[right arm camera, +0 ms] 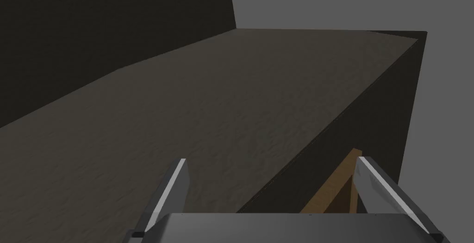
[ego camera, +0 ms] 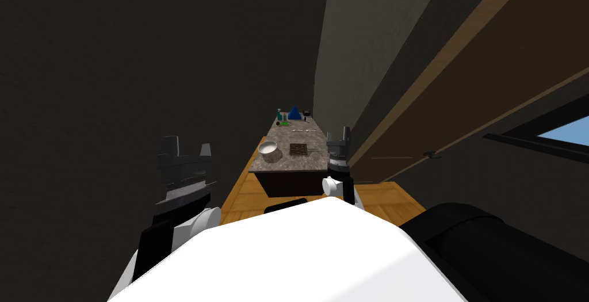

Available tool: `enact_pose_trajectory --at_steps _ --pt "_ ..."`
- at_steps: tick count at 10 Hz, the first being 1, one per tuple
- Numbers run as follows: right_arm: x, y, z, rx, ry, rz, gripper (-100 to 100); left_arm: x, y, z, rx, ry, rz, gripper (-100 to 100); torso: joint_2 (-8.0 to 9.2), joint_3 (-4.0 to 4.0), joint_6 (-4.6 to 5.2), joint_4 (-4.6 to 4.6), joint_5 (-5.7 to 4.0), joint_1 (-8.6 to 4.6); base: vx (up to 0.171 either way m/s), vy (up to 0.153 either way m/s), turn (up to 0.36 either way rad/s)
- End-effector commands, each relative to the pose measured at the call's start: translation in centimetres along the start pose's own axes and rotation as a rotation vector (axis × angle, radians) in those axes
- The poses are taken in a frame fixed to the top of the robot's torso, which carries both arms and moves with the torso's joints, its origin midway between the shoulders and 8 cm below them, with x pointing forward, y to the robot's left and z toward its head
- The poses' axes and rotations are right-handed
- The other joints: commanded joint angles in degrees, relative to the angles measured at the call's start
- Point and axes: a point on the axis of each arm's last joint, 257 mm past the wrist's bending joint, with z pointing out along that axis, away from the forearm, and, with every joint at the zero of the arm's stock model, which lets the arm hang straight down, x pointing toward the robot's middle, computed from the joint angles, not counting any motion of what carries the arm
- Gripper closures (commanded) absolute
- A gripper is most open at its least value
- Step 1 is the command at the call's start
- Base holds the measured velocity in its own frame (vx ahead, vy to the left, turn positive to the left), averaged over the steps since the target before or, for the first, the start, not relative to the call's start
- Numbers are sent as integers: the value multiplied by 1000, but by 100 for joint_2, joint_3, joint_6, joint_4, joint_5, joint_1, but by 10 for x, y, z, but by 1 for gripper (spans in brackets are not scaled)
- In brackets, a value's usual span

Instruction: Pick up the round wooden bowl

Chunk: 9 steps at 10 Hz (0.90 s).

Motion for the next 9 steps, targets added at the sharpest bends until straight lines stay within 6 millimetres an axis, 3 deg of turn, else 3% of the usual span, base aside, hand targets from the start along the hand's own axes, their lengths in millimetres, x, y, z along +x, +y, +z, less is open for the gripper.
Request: enact_pose_trajectory --at_steps 1,9 --pt "0 0 0 0 0 0 0 5 11 4 -28 33 0 -100 0 0 0 0 0 0 -31 10 -61" --pt "0 0 0 0 0 0 0 14 71 26 -188 95 -36 -100 15 9 0 4 2 10 -60 22 -68"
